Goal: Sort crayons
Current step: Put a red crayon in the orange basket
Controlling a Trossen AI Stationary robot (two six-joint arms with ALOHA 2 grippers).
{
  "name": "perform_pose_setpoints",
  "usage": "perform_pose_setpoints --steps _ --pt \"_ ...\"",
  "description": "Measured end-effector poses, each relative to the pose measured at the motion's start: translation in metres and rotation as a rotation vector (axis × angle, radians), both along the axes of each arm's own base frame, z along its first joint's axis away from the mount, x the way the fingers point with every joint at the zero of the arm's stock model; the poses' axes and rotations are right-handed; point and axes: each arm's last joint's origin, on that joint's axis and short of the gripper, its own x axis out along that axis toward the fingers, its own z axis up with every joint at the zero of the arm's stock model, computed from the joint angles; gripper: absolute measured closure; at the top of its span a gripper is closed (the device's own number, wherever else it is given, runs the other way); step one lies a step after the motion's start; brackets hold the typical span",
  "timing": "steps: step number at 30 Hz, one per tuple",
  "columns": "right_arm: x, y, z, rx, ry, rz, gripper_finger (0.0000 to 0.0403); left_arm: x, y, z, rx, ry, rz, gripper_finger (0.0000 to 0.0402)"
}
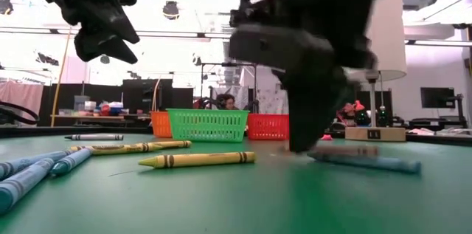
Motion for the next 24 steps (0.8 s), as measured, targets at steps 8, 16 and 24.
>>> perform_pose_setpoints --steps 8,16,24 --pt "0.020 -0.042 0.064 -0.154 0.023 0.049 0.0402 -0.018 0.006 0.015 0.010 -0.052 0.010 0.0204" --pt "0.029 -0.075 0.093 -0.194 0.078 0.123 0.0402 -0.031 0.011 0.017 0.053 -0.028 0.051 0.0204" --pt "0.017 -0.086 0.136 -0.217 -0.043 0.150 0.0402 -0.033 0.010 0.016 0.096 -0.006 0.043 0.0204"
